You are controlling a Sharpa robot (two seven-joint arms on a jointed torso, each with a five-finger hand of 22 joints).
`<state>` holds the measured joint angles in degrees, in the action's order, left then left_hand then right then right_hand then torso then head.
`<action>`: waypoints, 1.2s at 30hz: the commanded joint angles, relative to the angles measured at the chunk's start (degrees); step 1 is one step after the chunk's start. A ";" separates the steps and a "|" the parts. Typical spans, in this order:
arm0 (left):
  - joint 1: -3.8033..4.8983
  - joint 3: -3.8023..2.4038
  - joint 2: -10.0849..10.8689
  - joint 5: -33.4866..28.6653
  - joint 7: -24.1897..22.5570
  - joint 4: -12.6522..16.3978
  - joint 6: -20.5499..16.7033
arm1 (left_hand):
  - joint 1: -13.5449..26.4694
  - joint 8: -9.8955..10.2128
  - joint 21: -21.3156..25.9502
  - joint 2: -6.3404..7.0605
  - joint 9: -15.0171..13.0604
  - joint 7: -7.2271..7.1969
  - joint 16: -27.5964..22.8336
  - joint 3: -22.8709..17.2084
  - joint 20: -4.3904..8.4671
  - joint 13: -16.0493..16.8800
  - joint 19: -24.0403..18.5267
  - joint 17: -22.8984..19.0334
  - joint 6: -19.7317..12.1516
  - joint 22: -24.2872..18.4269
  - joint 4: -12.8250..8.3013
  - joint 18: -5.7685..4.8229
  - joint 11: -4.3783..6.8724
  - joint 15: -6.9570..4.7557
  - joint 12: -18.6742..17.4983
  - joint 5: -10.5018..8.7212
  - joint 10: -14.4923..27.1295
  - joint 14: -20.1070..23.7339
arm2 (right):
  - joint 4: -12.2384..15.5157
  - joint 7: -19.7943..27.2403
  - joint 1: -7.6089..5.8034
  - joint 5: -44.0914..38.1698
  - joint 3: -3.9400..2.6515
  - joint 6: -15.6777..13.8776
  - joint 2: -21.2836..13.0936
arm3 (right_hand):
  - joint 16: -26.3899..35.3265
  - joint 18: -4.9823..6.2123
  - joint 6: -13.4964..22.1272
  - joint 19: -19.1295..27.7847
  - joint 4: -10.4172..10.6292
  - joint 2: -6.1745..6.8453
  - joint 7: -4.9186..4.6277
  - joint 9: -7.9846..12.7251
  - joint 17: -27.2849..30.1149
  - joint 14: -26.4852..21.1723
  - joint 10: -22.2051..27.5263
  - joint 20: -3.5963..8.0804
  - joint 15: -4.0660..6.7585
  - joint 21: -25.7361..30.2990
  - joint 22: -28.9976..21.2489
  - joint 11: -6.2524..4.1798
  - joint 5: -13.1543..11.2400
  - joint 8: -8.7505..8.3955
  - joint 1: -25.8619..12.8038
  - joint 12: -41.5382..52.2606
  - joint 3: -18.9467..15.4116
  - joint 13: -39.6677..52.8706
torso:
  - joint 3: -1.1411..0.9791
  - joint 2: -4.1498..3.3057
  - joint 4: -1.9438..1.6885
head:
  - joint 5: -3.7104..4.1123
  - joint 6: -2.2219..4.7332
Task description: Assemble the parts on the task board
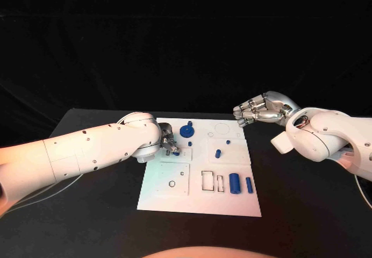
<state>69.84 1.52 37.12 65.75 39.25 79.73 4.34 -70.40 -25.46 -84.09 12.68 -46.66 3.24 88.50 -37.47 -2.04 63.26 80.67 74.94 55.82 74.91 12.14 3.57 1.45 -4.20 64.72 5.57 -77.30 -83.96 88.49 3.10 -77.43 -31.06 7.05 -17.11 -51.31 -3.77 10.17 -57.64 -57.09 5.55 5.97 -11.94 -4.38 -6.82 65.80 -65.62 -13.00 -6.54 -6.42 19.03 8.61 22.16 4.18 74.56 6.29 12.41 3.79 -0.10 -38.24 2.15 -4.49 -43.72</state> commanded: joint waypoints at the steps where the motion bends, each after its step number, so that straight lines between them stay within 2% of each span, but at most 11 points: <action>1: -0.13 0.09 -0.22 -0.04 0.19 0.26 1.88 | 1.36 -0.19 -0.34 -0.20 -0.08 -1.14 0.16 -6.11 -0.05 0.16 0.40 13.41 0.79 2.04 -6.71 -0.62 0.33 -0.57 0.46 -0.40 -0.32 -5.51 | 0.07 0.44 0.05 -0.50 0.00 1.02 0.03 | 0.05 0.34 0.16 -0.39 0.02 -0.03 -0.13 0.00 0.05 -0.28 0.34 0.16 -0.01 0.25 -0.05 -0.03 0.30 -0.11 -0.64 0.02 -0.38 -0.06 | -0.04 -0.04 0.00 | -0.03 0.04; 12: -0.11 0.08 -0.46 -1.20 0.31 -0.18 1.74 | 4.71 0.04 -0.30 -0.67 0.37 -1.45 0.18 -1.04 0.08 0.84 0.47 13.44 2.15 2.18 -2.00 -0.64 0.62 -0.87 1.23 -0.40 -0.48 -5.53 | 0.11 0.35 0.06 -0.50 0.00 1.07 0.03 | 0.06 0.34 0.17 -0.40 0.06 -0.03 -0.14 0.00 0.09 -0.29 0.37 0.15 -0.02 0.28 -0.11 -0.02 0.34 -0.11 -0.72 0.03 -0.44 -0.06 | -0.03 -0.04 -0.02 | 0.01 -0.06; 24: -0.08 0.06 -1.00 -1.78 0.43 -0.72 1.67 | 4.83 -0.09 -0.41 -1.00 0.36 -1.57 0.19 1.01 0.12 1.38 0.68 13.46 2.56 2.49 -0.57 -0.71 0.73 -0.96 1.81 -0.37 -0.72 -5.53 | 0.18 0.28 0.06 -0.50 0.00 1.12 -0.03 | 0.08 0.33 0.21 -0.42 0.13 -0.05 -0.15 -0.01 0.19 -0.35 0.44 0.13 -0.05 0.35 -0.25 0.01 0.41 -0.11 -0.89 0.03 -0.57 -0.06 | 0.00 -0.02 -0.03 | 0.19 -0.06; 29: -0.08 0.05 -1.33 -1.86 0.47 -1.02 1.53 | 5.21 -0.13 -0.51 -1.16 0.38 -1.61 0.19 2.67 0.16 1.59 0.86 13.47 2.73 2.75 0.91 -0.76 0.76 -0.99 2.05 -0.34 -0.81 -5.54 | 0.21 0.28 0.06 -0.50 0.00 1.13 -0.05 | 0.08 0.33 0.21 -0.42 0.13 -0.05 -0.15 -0.01 0.19 -0.35 0.44 0.13 -0.05 0.35 -0.25 0.01 0.41 -0.11 -0.89 0.03 -0.57 -0.06 | 0.01 -0.01 -0.04 | 0.20 -0.08; 32: -0.07 0.05 -1.48 -1.91 0.50 -1.21 1.42 | 5.32 -0.18 -0.53 -1.32 0.37 -1.62 0.20 5.06 0.19 1.76 0.93 13.48 2.89 2.85 2.09 -0.78 0.75 -1.01 2.26 -0.36 -0.88 -5.54 | 0.22 0.28 0.06 -0.50 0.00 1.14 -0.07 | 0.09 0.33 0.22 -0.43 0.18 -0.07 -0.17 -0.01 0.25 -0.38 0.47 0.12 -0.07 0.40 -0.34 0.02 0.44 -0.11 -0.99 0.03 -0.64 -0.07 | 0.01 -0.02 -0.05 | 0.28 -0.01; 36: -0.07 0.05 -1.62 -1.95 0.53 -1.47 1.34 | 5.25 -0.16 -0.54 -1.63 0.41 -1.60 0.20 6.19 0.20 1.76 0.96 13.48 2.94 2.90 2.74 -0.79 0.74 -0.99 2.27 -0.35 -0.84 -5.54 | 0.23 0.29 0.06 -0.50 0.00 1.18 -0.09 | 0.09 0.33 0.22 -0.43 0.18 -0.07 -0.17 -0.01 0.25 -0.38 0.47 0.12 -0.07 0.40 -0.34 0.02 0.44 -0.11 -0.99 0.03 -0.64 -0.07 | 0.00 0.01 -0.03 | 0.31 -0.06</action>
<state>69.80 1.58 35.77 64.75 40.02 78.13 4.80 -65.55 -25.71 -84.32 11.34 -46.31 1.44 88.50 -31.38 -1.83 64.98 81.29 74.92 58.70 74.94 15.01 3.57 2.17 -4.82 66.79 5.15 -78.01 -84.17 88.62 3.06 -77.40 -31.09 7.06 -16.87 -51.39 -3.77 10.17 -57.64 -57.09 5.77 5.90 -11.94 -4.38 -6.62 65.80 -65.62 -12.99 -6.54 -6.20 18.74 8.61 22.40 4.18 74.03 6.29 12.18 3.79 -0.10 -38.24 2.11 -4.21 -43.78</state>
